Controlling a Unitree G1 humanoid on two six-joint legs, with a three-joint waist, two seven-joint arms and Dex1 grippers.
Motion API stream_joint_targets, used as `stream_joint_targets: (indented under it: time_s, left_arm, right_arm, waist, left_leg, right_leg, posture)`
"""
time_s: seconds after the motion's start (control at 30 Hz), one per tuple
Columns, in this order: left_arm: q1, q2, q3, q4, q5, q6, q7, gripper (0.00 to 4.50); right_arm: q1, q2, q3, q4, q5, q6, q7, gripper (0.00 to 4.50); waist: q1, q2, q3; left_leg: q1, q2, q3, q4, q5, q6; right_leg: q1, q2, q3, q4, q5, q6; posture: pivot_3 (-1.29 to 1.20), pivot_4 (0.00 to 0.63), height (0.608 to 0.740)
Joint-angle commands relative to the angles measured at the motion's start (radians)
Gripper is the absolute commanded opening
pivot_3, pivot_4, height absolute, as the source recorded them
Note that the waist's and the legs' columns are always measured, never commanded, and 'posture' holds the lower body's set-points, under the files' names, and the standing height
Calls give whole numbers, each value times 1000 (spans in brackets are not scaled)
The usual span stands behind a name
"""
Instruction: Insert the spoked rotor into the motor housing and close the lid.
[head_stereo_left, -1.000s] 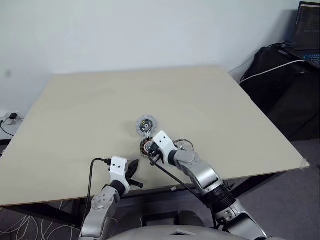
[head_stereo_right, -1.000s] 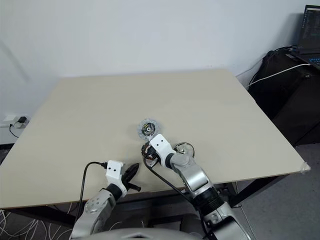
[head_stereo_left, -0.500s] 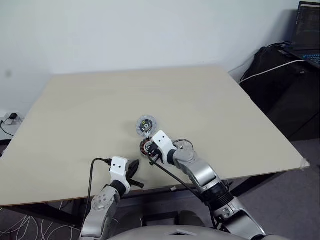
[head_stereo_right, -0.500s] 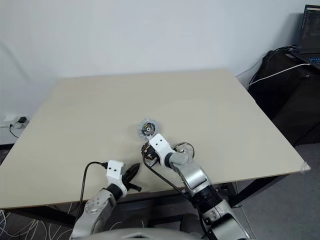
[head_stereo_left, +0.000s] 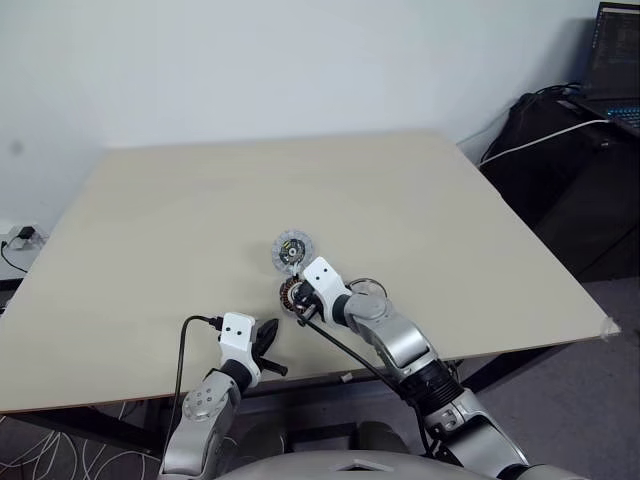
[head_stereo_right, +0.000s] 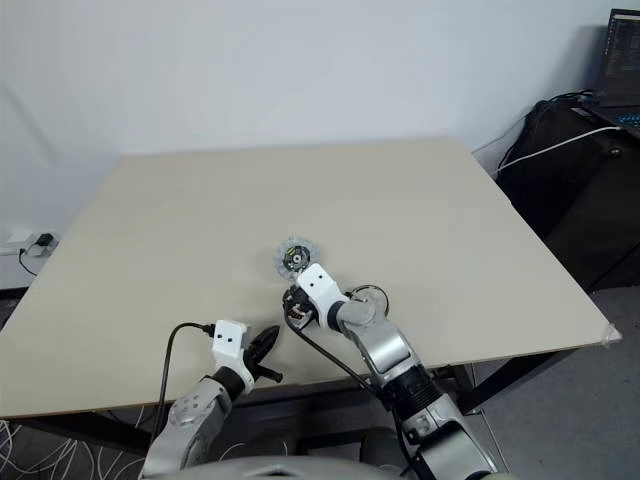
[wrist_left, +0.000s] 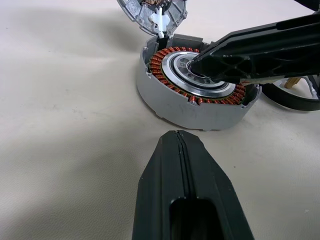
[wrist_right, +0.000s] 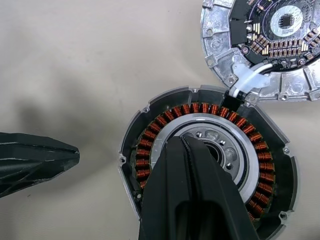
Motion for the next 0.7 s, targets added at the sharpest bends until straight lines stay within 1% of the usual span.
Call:
stream_joint_targets:
  time_s: [0.03, 0.1, 0.17, 0.27, 0.43, 0.7]
  left_arm:
    - [-11, -2, -4, -47, -18, -1, -2, 0]
    - [-11, -1, -5, -47, -20, -2, -1, 0]
    - [-11, 1, -5, -47, -23, -2, 0, 0]
    - [-11, 1, -5, -46, -27, -1, 0, 0]
    - [-14, 3, -8, -44, -29, 2, -4, 0]
    - [-13, 0, -5, -44, -30, 4, -3, 0]
  right_arm:
    - [-1, 6, -47, -69, 12, -47, -17, 27]
    - [7, 16, -69, -81, 22, -69, -28, 27]
    - [18, 34, -111, -103, 31, -91, -67, 27]
    - [30, 35, -134, -120, 30, -80, -88, 27]
    - [35, 21, -105, -105, 18, -59, -74, 27]
    - [5, 36, -37, -37, -6, -51, -50, 27]
  waist:
    - [0, 0, 0]
    - [0, 0, 0]
    - [0, 0, 0]
    - [0, 0, 0]
    - [0, 0, 0]
    - [-1, 1, 0]
  left_leg:
    - [0, 0, 0, 0, 0, 0]
    - [0, 0, 0, 0, 0, 0]
    - [0, 0, 0, 0, 0, 0]
    - [0, 0, 0, 0, 0, 0]
    - [0, 0, 0, -1, 0, 0]
    - [0, 0, 0, -1, 0, 0]
  right_leg:
    - [0, 0, 0, 0, 0, 0]
    - [0, 0, 0, 0, 0, 0]
    - [0, 0, 0, 0, 0, 0]
    - [-1, 0, 0, 0, 0, 0]
    - [-1, 0, 0, 0, 0, 0]
    - [-1, 0, 1, 1, 0, -1]
  posture:
    - [0, 0, 740]
    - [0, 0, 740]
    - [0, 0, 740]
    - [0, 0, 740]
    - [0, 0, 740]
    - [0, 0, 740]
